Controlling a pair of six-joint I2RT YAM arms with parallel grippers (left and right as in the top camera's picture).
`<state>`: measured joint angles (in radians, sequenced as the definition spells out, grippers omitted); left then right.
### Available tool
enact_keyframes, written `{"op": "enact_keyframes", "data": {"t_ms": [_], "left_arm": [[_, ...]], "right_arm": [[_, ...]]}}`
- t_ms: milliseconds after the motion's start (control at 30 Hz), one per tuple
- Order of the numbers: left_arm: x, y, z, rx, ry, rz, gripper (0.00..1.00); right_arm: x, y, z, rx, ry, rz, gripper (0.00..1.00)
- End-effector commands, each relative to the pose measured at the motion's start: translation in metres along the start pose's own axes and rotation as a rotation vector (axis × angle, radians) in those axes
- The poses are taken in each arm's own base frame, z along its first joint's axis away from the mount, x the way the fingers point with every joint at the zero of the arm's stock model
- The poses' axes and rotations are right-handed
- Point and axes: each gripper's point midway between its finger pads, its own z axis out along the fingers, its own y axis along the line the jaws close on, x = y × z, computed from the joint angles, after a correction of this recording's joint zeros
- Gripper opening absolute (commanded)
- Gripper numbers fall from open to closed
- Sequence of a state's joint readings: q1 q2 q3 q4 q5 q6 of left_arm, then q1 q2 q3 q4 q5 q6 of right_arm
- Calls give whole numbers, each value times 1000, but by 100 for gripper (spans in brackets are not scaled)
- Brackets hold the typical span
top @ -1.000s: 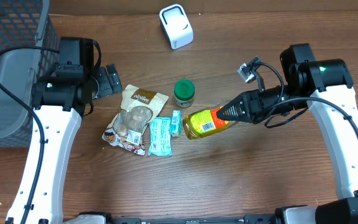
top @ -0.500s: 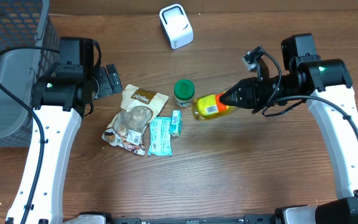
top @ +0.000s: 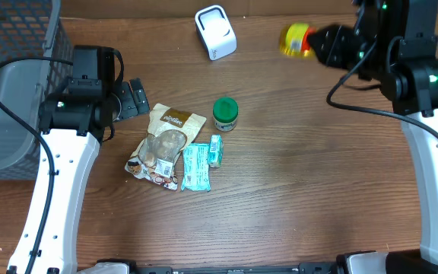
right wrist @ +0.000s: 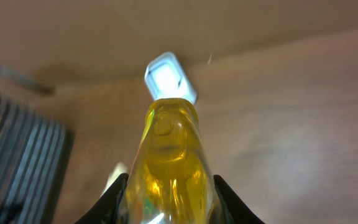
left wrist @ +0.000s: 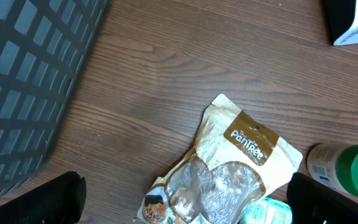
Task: Scan the item barcode
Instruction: 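Carry the Vim bottle to the white scanner and present it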
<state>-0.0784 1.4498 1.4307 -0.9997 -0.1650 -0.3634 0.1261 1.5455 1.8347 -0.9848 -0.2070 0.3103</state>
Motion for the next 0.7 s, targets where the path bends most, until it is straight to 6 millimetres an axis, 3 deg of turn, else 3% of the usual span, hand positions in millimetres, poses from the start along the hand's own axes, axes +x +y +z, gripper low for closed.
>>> {"op": "enact_keyframes", "data": {"t_ms": [0, 300, 600, 667], "left_arm": [[-5, -1, -4, 8, -16, -2, 100], [-5, -1, -4, 8, -16, -2, 100], [-5, -1, -4, 8, -16, -2, 100], [-5, -1, -4, 8, -16, -2, 100]], "right_arm": [[-25, 2, -6, 87, -133, 21, 15], [-35, 28, 30, 323, -292, -188, 15], [-34, 54, 77, 253, -319, -201, 13], [-36, 63, 79, 207, -326, -201, 4]]}}
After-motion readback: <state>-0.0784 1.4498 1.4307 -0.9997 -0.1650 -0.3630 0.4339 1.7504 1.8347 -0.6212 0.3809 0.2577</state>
